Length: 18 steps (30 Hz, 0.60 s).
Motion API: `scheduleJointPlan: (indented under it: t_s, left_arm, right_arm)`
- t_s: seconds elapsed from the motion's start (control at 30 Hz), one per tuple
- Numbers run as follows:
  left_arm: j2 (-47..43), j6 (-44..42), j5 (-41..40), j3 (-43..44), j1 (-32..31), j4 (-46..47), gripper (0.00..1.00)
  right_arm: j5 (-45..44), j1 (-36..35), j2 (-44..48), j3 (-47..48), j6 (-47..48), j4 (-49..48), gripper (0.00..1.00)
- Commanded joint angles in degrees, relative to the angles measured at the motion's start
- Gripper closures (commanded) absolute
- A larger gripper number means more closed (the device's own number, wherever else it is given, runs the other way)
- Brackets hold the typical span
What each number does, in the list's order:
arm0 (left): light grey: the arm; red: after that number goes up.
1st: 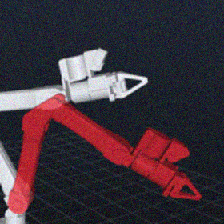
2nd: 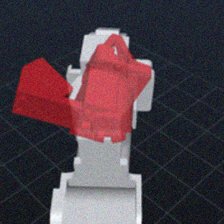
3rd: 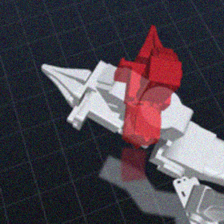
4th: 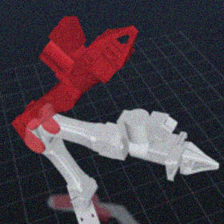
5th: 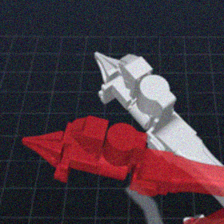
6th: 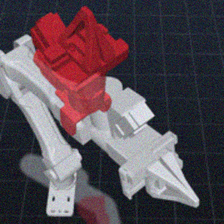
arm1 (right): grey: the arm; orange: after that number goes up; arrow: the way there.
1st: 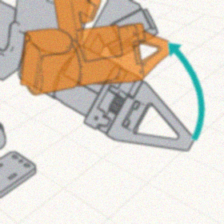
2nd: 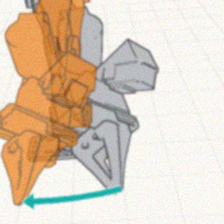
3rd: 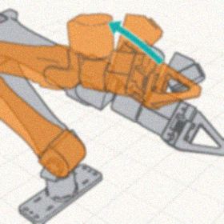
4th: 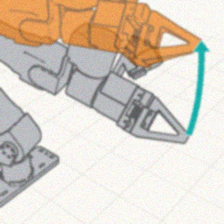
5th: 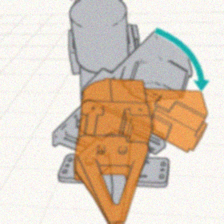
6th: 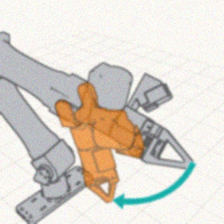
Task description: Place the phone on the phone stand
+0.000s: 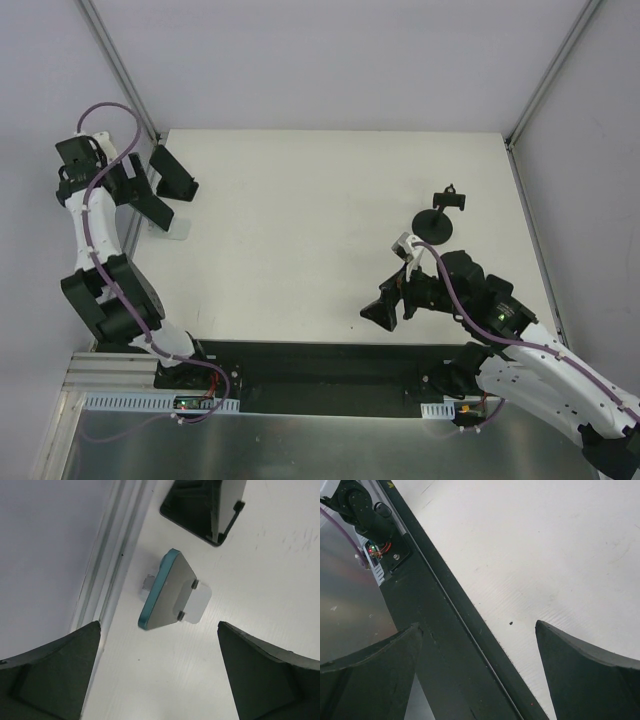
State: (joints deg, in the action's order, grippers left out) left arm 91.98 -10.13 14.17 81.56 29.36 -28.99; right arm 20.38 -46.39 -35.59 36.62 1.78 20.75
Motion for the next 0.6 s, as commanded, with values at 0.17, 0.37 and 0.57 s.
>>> scheduleJointPlan:
  t_s: [0.17, 0.37, 0.57]
  left_arm:
    - [-28.9, 26.7, -2.7, -12.4, -3.4, 5.6, 0.06]
    - [-35.9, 17.9, 2.2, -16.2, -23.3, 6.0, 0.05]
    - [-30.7, 16.7, 1.0, -23.0, -42.9, 10.3, 0.05]
  right_arm:
    - [-6.7, 0.7, -2.4, 1.1, 0.2, 2.0, 0.04]
    - [-10.3, 0.8, -2.6, 2.1, 0.2, 5.1, 0.04]
    - [-26.0, 1.5, -2.9, 2.8, -5.9, 8.9, 0.04]
